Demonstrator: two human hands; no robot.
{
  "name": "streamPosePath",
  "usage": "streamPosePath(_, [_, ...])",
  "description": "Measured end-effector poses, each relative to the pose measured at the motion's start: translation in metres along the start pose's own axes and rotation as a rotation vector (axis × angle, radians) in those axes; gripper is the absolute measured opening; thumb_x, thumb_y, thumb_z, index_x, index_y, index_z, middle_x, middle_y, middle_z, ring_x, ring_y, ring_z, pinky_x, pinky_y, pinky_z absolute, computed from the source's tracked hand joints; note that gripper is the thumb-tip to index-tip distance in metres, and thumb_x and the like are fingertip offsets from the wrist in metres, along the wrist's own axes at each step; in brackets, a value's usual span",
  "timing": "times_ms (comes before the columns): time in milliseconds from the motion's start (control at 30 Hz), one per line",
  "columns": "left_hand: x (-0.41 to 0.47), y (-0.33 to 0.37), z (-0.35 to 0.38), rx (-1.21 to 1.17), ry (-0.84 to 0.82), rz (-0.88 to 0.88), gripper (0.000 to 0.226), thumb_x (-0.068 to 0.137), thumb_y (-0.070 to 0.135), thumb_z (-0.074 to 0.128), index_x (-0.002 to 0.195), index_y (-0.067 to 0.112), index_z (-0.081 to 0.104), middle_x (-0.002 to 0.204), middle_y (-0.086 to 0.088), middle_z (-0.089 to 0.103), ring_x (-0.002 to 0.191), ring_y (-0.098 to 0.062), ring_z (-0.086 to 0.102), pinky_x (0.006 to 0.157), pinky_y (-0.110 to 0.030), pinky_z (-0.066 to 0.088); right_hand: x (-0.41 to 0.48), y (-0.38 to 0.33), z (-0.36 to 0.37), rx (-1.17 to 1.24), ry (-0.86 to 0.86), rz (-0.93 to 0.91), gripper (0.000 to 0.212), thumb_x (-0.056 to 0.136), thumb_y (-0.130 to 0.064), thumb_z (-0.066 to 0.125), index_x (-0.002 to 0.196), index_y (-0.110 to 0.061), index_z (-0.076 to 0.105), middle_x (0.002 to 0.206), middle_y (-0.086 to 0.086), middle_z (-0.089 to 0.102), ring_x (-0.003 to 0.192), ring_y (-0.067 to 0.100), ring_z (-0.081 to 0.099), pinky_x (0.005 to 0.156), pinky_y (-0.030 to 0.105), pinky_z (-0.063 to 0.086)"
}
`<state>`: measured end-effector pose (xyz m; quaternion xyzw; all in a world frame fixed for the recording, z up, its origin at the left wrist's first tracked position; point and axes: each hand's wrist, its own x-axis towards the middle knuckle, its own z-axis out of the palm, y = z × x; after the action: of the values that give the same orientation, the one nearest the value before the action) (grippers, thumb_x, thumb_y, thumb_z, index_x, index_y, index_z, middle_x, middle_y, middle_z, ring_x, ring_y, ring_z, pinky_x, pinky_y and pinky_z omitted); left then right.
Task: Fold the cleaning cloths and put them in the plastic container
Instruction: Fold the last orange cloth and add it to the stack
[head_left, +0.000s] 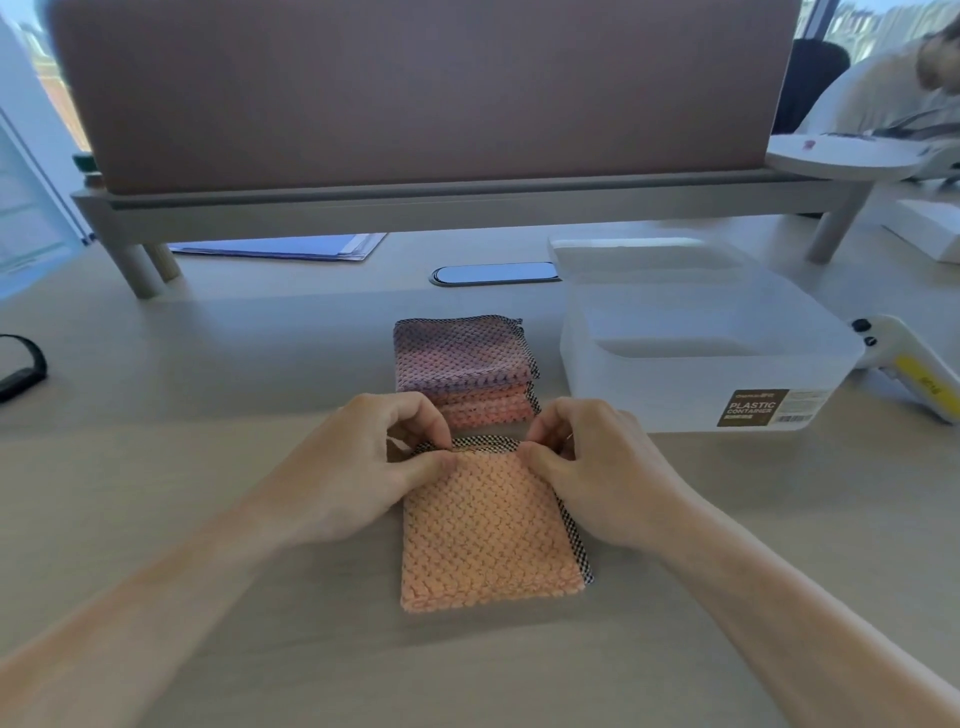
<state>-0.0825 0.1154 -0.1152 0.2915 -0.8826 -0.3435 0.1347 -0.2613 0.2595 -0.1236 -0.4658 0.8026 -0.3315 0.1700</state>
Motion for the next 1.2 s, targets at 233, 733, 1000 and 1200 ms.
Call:
streamPosePath(233, [0.001, -0.001, 0.001, -0.112, -0.06, 0.056, 0.01, 0.094, 0.036, 0.068, 0.093, 0.029, 0.061, 0.088, 0.008, 0.069, 0.082, -0.012, 0.065, 0.081, -0.039, 0.053, 0.003, 0.004, -0.005, 0.14, -0.031, 0.014, 0.01, 0.095, -0.033, 0.068, 0.091, -0.024, 0.066, 0.084, -0.005, 0.073, 0.081, 0.012, 0.067, 0.07, 0.024, 0.05])
streamPosePath(733, [0.003, 0.003, 0.02, 0.417, 0.084, 0.225, 0.03, 0.095, 0.062, 0.041, 0.082, 0.037, 0.053, 0.077, 0.02, 0.056, 0.078, 0.0, 0.05, 0.089, -0.032, 0.038, -0.011, -0.012, 0.004, -0.329, 0.064, -0.001, 0.019, 0.105, -0.044, 0.041, 0.107, -0.025, 0.045, 0.08, -0.006, 0.054, 0.076, 0.02, 0.058, 0.071, 0.039, 0.052])
streamPosePath(1000, [-0.044, 0.026, 0.029, 0.415, 0.061, 0.295, 0.056, 0.1, 0.058, 0.037, 0.15, 0.034, 0.038, 0.153, 0.021, 0.037, 0.144, 0.001, 0.03, 0.119, -0.021, 0.019, -0.05, -0.008, -0.013, -0.173, 0.125, -0.075, 0.034, 0.093, -0.06, 0.049, 0.121, -0.041, 0.041, 0.098, -0.019, 0.054, 0.08, 0.006, 0.058, 0.074, 0.03, 0.05])
streamPosePath(1200, [-0.053, 0.011, 0.043, 0.592, -0.151, 0.289, 0.072, 0.098, 0.066, 0.005, 0.161, 0.036, -0.01, 0.169, 0.021, -0.012, 0.151, 0.004, -0.023, 0.125, -0.028, -0.008, -0.068, 0.006, -0.008, -0.147, 0.078, -0.064, 0.041, 0.081, -0.036, 0.08, 0.11, -0.04, 0.051, 0.088, -0.016, 0.058, 0.068, 0.004, 0.058, 0.07, 0.02, 0.048])
